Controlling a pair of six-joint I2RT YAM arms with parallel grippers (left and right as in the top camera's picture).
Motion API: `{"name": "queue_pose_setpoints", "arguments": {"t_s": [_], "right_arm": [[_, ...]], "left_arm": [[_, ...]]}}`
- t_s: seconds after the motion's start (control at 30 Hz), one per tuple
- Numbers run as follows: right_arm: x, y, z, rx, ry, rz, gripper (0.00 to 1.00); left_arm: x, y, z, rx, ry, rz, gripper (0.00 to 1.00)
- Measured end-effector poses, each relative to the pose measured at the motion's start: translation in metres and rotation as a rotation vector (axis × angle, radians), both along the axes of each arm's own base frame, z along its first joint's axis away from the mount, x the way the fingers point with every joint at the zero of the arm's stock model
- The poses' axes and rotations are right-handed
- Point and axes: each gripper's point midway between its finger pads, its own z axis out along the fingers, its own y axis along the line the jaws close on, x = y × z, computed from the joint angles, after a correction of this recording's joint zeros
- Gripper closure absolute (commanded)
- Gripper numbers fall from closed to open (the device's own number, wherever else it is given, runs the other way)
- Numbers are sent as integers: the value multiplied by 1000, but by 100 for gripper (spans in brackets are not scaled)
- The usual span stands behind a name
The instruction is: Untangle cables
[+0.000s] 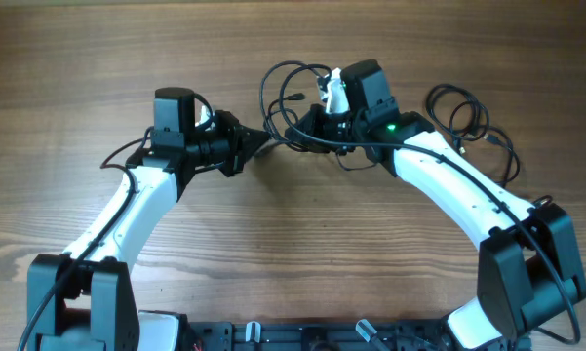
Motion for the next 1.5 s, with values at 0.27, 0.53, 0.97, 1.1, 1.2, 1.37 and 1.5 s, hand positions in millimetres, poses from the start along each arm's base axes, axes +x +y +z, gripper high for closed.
{"name": "queue_pose_setpoints", "arguments": {"t_s": [0.27, 0.53, 0.97, 1.1, 1.2, 1.37, 1.5], "right_arm": [[1, 0, 0, 0, -1, -2, 96], [1, -1, 0, 0, -1, -2, 96], [-3, 2, 0, 1, 2, 9, 96], [-2, 2, 0, 1, 2, 8, 96], [-2, 3, 0, 2, 2, 9, 96], [-3, 2, 0, 0, 5, 9, 96], [-3, 2, 0, 0, 5, 9, 96]], "left_arm": [[4, -3, 8, -22, -41, -17, 88], [3, -4, 8, -7, -76, -42, 91], [-15, -6, -1, 42, -120, -168, 96], [-17, -7, 1, 40, -135, -182, 89], [-16, -5, 8, 59, -167, -175, 81], [-15, -4, 15, 65, -198, -173, 74], [-14, -1, 12, 92, -194, -156, 72]]}}
